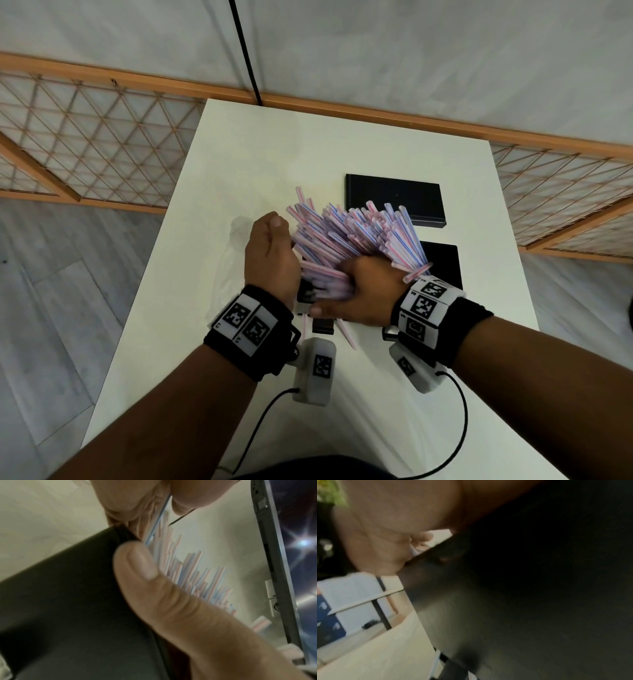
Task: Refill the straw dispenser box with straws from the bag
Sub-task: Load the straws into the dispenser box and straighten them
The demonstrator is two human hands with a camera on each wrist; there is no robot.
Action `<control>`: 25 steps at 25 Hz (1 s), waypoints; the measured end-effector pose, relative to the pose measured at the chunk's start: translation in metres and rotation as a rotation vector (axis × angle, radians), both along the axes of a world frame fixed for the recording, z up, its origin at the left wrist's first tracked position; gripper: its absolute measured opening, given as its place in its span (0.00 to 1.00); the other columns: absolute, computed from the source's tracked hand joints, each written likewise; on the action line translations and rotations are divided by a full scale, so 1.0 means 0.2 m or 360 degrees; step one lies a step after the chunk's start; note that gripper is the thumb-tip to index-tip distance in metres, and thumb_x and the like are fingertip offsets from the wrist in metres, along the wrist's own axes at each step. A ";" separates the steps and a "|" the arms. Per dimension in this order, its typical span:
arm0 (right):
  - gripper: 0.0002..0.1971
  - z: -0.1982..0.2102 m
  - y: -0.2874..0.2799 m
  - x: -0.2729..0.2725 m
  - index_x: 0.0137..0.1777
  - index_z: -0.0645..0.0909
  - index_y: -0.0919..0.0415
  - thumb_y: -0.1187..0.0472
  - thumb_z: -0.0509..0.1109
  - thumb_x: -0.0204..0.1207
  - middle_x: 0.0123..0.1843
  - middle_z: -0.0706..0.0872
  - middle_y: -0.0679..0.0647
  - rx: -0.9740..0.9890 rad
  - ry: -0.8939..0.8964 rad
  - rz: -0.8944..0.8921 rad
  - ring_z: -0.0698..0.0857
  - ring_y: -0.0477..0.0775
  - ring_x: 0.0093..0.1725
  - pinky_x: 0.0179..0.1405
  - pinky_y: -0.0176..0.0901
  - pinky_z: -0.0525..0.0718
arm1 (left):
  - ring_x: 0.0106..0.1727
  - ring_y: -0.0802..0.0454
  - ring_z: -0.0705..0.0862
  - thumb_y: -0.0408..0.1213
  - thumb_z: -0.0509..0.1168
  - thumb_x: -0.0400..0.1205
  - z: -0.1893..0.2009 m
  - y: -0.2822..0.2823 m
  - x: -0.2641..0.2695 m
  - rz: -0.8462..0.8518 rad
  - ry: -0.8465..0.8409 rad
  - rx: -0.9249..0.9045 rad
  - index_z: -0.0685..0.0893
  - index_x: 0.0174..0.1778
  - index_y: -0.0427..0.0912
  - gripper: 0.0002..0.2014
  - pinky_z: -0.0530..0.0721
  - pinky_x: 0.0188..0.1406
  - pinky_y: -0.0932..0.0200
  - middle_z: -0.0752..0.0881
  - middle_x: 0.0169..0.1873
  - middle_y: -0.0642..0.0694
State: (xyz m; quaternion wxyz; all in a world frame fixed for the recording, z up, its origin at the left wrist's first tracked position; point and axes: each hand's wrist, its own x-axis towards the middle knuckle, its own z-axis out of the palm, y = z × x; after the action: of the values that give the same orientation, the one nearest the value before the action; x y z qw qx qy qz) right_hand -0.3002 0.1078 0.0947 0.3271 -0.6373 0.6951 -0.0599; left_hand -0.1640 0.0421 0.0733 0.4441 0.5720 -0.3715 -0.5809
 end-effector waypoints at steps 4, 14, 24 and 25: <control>0.26 -0.04 0.02 0.00 0.48 0.80 0.44 0.28 0.76 0.60 0.37 0.85 0.42 0.0039 0.0080 0.0065 0.85 0.45 0.39 0.46 0.39 0.84 | 0.49 0.45 0.85 0.57 0.62 0.80 0.02 0.01 -0.01 -0.0017 0.0053 -0.0010 0.83 0.57 0.46 0.20 0.84 0.54 0.47 0.86 0.48 0.52; 0.21 -0.08 -0.03 -0.01 0.54 0.85 0.49 0.46 0.84 0.63 0.45 0.89 0.46 0.0398 -0.0055 0.0079 0.85 0.46 0.41 0.37 0.36 0.78 | 0.55 0.54 0.83 0.52 0.58 0.80 0.01 0.03 -0.01 -0.0142 -0.0226 -0.0266 0.82 0.66 0.46 0.22 0.82 0.68 0.37 0.86 0.52 0.55; 0.37 0.00 -0.07 -0.01 0.50 0.75 0.46 0.19 0.70 0.51 0.44 0.86 0.45 0.0065 0.0216 0.0127 0.86 0.51 0.45 0.49 0.42 0.84 | 0.82 0.47 0.71 0.55 0.53 0.90 -0.01 0.03 0.01 -0.0468 -0.0469 -0.0079 0.60 0.87 0.42 0.32 0.66 0.82 0.54 0.69 0.84 0.43; 0.38 -0.01 -0.05 -0.01 0.51 0.73 0.46 0.17 0.67 0.51 0.46 0.85 0.45 0.0044 0.0250 0.0134 0.85 0.52 0.46 0.50 0.42 0.83 | 0.83 0.47 0.69 0.56 0.51 0.90 -0.01 0.04 0.01 -0.0475 -0.0440 -0.0016 0.58 0.88 0.43 0.33 0.64 0.84 0.51 0.68 0.85 0.43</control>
State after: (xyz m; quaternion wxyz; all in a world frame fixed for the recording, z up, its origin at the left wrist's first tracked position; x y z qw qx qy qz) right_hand -0.3013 0.0974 0.0926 0.2827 -0.6640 0.6920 0.0137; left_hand -0.1613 0.0511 0.0720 0.3008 0.5827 -0.5126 -0.5543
